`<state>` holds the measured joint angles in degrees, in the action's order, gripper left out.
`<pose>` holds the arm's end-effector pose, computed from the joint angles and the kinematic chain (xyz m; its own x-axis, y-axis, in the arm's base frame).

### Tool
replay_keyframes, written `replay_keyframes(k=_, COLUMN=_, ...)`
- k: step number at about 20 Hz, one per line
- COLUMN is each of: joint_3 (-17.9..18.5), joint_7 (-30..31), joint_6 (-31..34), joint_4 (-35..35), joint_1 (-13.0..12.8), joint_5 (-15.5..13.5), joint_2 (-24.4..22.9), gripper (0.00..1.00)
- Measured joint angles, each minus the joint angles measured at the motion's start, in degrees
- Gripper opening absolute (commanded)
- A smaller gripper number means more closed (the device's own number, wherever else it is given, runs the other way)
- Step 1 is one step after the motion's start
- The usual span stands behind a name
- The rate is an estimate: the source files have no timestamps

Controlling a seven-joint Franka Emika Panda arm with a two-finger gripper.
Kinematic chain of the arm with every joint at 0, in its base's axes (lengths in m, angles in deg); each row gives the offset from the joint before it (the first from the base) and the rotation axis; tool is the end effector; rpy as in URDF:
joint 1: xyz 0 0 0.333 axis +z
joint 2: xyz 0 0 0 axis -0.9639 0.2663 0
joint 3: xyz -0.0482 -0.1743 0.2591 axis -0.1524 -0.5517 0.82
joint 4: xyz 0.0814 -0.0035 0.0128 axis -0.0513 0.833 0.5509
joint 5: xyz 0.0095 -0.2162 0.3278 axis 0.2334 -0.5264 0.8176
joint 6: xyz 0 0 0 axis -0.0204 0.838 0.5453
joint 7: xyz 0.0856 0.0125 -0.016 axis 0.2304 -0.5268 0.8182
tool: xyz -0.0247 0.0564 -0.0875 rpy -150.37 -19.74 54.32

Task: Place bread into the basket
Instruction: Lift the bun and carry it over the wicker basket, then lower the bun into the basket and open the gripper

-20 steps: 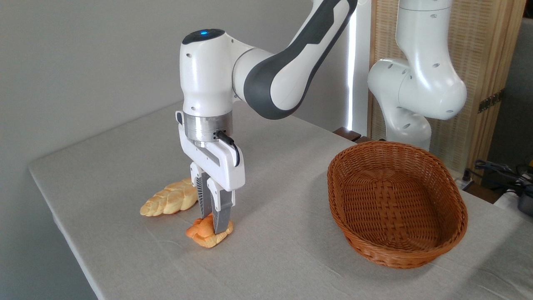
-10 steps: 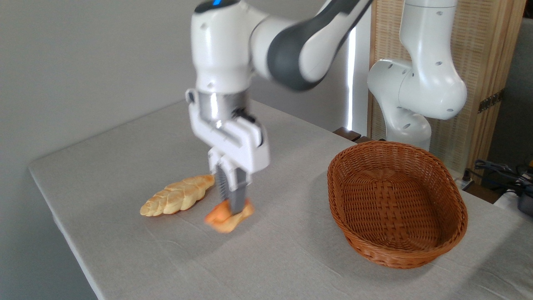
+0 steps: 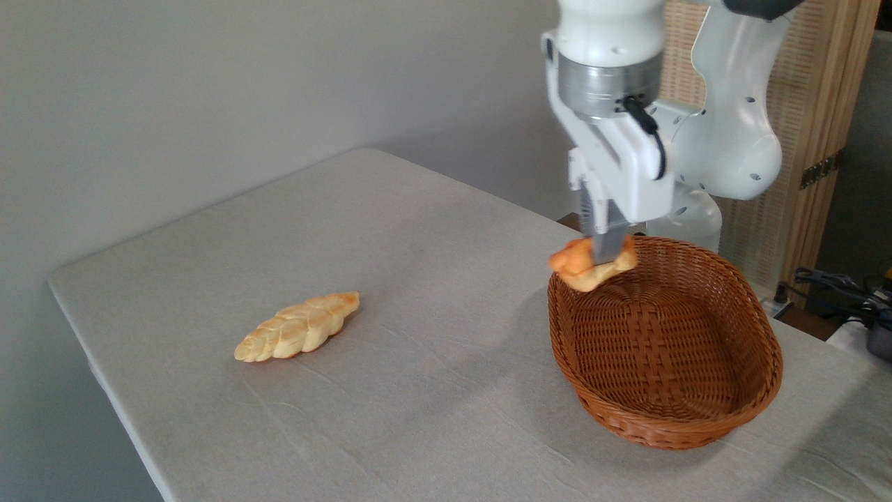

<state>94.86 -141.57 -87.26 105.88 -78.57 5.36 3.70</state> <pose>0.3517 0.1343 0.5460 0.2760 -0.9546 0.1123 -0.9478 -0.2508 0.1968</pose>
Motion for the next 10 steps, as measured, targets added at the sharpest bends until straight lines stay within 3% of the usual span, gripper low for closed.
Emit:
replay_keyframes(k=2, joint_3=0.28, joint_7=-2.21, joint_6=1.11, joint_4=3.17, joint_1=-0.48, joint_5=0.95, joint_2=-1.37, gripper=0.53)
replay_keyframes(k=3, joint_3=0.27, joint_7=-2.47, joint_6=1.11, joint_4=5.37, joint_1=-1.22, joint_5=1.59, joint_2=-1.65, gripper=0.57)
replay_keyframes(k=4, joint_3=0.27, joint_7=-2.47, joint_6=1.09, joint_4=6.79, joint_1=-1.77, joint_5=1.94, joint_2=-1.67, gripper=0.7)
replay_keyframes(k=10, joint_3=0.26, joint_7=-2.46, joint_6=0.96, joint_4=12.55, joint_1=-5.53, joint_5=2.37, joint_2=-1.62, gripper=0.94)
